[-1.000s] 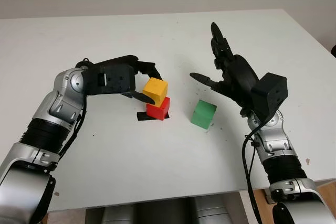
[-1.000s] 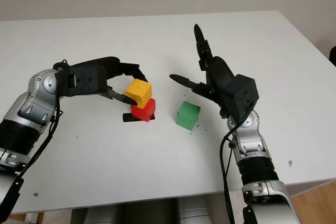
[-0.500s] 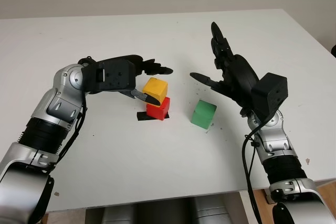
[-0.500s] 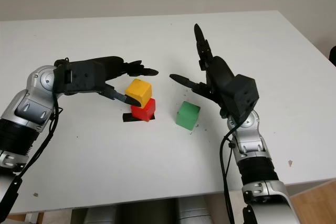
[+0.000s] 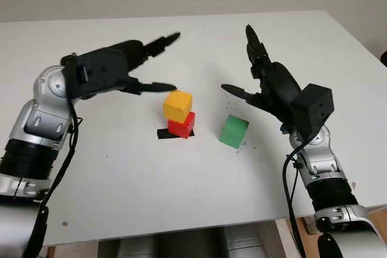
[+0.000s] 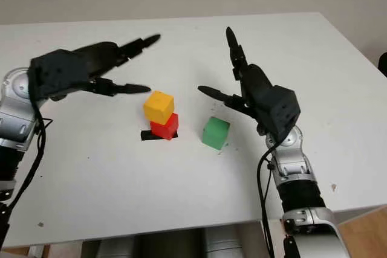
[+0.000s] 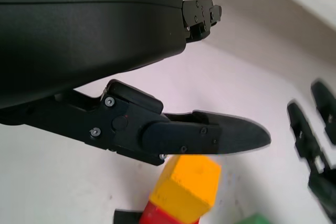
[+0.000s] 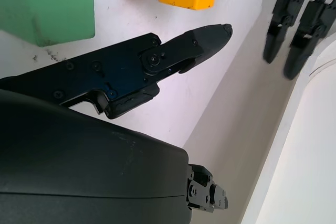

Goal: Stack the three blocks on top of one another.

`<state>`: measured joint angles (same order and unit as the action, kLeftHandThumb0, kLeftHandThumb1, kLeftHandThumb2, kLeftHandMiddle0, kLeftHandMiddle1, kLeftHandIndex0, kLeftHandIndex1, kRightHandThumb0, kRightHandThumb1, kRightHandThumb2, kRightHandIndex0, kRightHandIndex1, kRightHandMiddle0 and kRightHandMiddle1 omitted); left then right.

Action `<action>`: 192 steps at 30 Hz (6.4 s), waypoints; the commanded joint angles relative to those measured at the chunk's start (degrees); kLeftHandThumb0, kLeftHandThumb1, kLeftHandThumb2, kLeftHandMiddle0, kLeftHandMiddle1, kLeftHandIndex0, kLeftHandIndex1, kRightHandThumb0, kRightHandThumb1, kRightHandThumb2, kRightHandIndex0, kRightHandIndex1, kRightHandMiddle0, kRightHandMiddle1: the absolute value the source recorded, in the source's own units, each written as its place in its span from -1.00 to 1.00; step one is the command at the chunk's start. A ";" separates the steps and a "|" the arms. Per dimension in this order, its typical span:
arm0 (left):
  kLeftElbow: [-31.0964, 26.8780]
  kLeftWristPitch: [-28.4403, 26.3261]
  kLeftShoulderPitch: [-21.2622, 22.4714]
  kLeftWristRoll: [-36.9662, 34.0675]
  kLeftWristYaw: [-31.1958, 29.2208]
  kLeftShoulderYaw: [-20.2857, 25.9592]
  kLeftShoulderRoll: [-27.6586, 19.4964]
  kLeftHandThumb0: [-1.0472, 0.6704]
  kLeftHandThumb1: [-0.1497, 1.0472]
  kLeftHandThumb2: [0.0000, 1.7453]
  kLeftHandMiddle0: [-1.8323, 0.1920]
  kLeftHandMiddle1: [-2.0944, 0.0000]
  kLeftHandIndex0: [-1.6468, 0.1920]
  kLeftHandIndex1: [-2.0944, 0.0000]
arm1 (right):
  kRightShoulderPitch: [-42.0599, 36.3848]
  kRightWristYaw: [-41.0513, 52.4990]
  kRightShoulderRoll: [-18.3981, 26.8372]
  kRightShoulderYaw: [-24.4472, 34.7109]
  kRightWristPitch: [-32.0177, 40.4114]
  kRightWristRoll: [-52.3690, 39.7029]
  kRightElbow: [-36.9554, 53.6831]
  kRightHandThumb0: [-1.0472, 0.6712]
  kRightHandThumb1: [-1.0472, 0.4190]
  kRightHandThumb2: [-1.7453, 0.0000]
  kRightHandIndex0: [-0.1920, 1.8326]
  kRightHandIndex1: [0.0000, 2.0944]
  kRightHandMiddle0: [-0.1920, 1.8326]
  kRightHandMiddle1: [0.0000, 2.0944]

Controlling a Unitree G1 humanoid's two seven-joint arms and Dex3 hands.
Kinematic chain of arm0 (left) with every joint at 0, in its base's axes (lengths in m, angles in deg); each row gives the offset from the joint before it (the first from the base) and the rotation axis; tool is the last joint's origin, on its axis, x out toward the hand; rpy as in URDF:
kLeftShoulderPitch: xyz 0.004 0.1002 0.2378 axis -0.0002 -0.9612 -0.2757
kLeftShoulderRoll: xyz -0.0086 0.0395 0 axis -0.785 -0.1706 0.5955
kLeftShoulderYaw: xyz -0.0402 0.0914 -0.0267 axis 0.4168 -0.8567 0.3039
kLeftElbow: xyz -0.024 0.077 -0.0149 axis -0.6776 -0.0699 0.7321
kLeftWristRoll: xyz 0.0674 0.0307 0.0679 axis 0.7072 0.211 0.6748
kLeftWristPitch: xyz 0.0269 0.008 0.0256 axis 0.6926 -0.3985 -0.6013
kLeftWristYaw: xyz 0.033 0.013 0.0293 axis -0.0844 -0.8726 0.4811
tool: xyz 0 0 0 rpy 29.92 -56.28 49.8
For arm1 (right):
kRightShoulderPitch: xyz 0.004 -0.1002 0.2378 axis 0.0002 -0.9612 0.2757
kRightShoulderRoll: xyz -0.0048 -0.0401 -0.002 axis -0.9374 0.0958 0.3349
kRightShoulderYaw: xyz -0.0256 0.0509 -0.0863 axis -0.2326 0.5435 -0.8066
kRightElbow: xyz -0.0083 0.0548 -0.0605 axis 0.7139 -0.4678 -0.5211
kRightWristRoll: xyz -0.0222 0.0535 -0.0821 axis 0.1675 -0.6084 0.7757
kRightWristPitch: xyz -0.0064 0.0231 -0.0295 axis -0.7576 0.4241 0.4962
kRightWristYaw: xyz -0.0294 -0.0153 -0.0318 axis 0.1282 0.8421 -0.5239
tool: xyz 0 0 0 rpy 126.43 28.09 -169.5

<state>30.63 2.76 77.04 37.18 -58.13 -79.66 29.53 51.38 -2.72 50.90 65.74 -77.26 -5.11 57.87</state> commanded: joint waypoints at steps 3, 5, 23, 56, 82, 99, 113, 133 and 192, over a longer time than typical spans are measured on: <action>-1.00 -0.70 -3.95 -3.92 5.73 4.97 2.55 -0.71 1.00 -0.32 0.99 0.97 0.99 0.96 | 1.95 3.51 3.11 1.47 2.03 -2.13 1.99 -0.48 -0.83 0.95 -1.00 -1.00 -0.98 -0.95; -1.40 -1.92 -5.56 -5.27 8.15 6.57 3.40 -0.70 1.00 -0.30 1.00 0.99 0.99 0.98 | 1.80 4.13 4.50 1.50 3.48 -1.60 3.61 -0.50 -0.82 0.95 -1.00 -1.00 -0.96 -0.94; -11.90 -5.54 -20.56 -15.27 17.51 13.14 11.05 -0.74 1.00 -0.32 1.00 1.00 1.00 1.00 | 11.10 20.98 22.50 -7.60 1.48 12.55 8.82 -0.61 -0.62 0.96 -0.80 -0.90 -0.68 -0.87; -14.17 -7.61 -21.32 -14.92 19.52 12.47 12.36 -0.71 1.00 -0.32 1.00 1.00 1.00 0.97 | 13.36 3.79 28.15 -21.73 -35.49 42.54 0.86 -0.51 -0.77 0.92 -0.75 -0.94 -0.49 -0.89; -15.72 -8.84 -22.24 -14.53 18.96 12.56 11.53 -0.72 1.00 -0.36 1.00 1.00 0.97 0.95 | 18.67 -15.85 25.10 -29.63 -40.25 53.35 -14.06 -0.46 -0.80 0.94 -0.67 -0.94 -0.22 -0.67; -14.69 -8.24 -21.50 -13.51 17.45 12.04 10.88 -0.73 1.00 -0.36 1.00 1.00 0.93 0.94 | 20.11 -21.92 25.10 -29.94 -41.49 52.78 -16.94 -0.29 -0.84 0.94 -0.50 -0.92 -0.39 0.40; -14.59 -8.44 -21.57 -13.76 17.62 12.45 11.28 -0.72 1.00 -0.37 1.00 1.00 0.95 0.95 | 14.62 14.08 17.78 -16.77 -11.60 12.64 -8.02 -0.27 -0.87 0.93 -0.63 -0.98 -0.45 0.38; -15.47 -9.08 -22.84 -14.18 17.86 12.98 11.50 -0.70 1.00 -0.38 1.00 1.00 0.96 0.95 | 18.37 15.78 4.24 -4.67 26.29 -5.97 4.01 -0.27 -0.87 0.93 -0.71 -0.97 -0.55 0.55; -15.58 -8.85 -22.65 -14.76 17.58 13.02 10.54 -0.72 1.00 -0.39 1.00 1.00 0.96 0.95 | 13.70 13.17 -10.86 -1.73 29.77 -10.69 -9.00 -0.31 -0.84 0.94 -0.69 -0.94 -0.43 0.46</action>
<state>15.12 -6.40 53.49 22.46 -40.36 -66.87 40.95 65.11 10.22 40.39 64.02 -47.80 -15.63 47.27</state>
